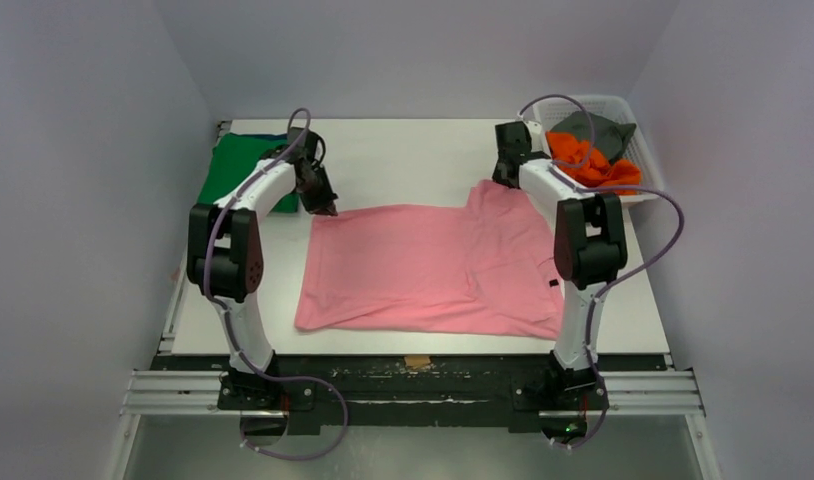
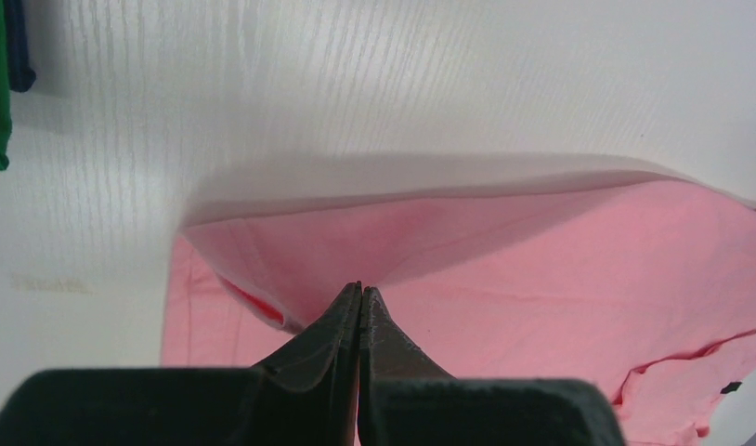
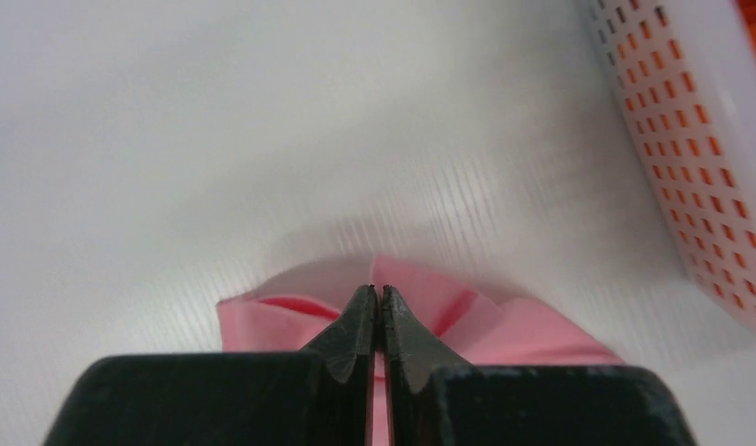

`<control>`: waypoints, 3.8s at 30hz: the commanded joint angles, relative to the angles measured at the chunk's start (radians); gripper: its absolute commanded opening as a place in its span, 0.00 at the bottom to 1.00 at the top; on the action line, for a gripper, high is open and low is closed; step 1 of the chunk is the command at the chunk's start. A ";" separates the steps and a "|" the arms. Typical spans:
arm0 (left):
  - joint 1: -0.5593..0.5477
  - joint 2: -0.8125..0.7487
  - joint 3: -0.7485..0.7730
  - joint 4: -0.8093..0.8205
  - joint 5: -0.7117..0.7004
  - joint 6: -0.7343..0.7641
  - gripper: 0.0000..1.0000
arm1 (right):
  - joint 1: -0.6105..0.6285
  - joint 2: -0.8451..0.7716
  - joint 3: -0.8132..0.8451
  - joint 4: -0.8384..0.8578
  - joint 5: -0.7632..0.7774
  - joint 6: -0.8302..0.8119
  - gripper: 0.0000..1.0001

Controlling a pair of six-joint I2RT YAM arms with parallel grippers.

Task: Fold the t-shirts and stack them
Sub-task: Fold the other side of the tshirt into a rectangle

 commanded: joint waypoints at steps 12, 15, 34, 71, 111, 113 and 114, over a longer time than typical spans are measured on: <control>-0.008 -0.183 -0.172 0.078 0.009 0.009 0.00 | 0.034 -0.451 -0.399 0.148 -0.073 -0.048 0.00; -0.011 -0.227 -0.227 0.094 0.010 0.011 0.00 | 0.057 -0.559 -0.489 0.136 -0.041 -0.047 0.00; -0.049 -0.518 -0.580 0.171 -0.007 0.018 0.00 | 0.171 -1.073 -0.838 -0.238 0.099 0.085 0.00; -0.058 -0.537 -0.605 0.172 0.040 -0.035 1.00 | 0.075 -0.726 -0.932 0.138 -0.450 0.122 0.82; -0.058 -0.536 -0.623 0.160 -0.021 -0.042 1.00 | 0.401 -1.117 -1.016 -0.156 -0.375 0.029 0.84; -0.058 -0.543 -0.623 0.156 -0.022 -0.042 1.00 | 0.401 -1.122 -0.999 -0.157 -0.321 0.064 0.85; -0.058 -0.547 -0.623 0.152 -0.023 -0.042 1.00 | 0.401 -1.117 -0.989 -0.158 -0.267 0.085 0.86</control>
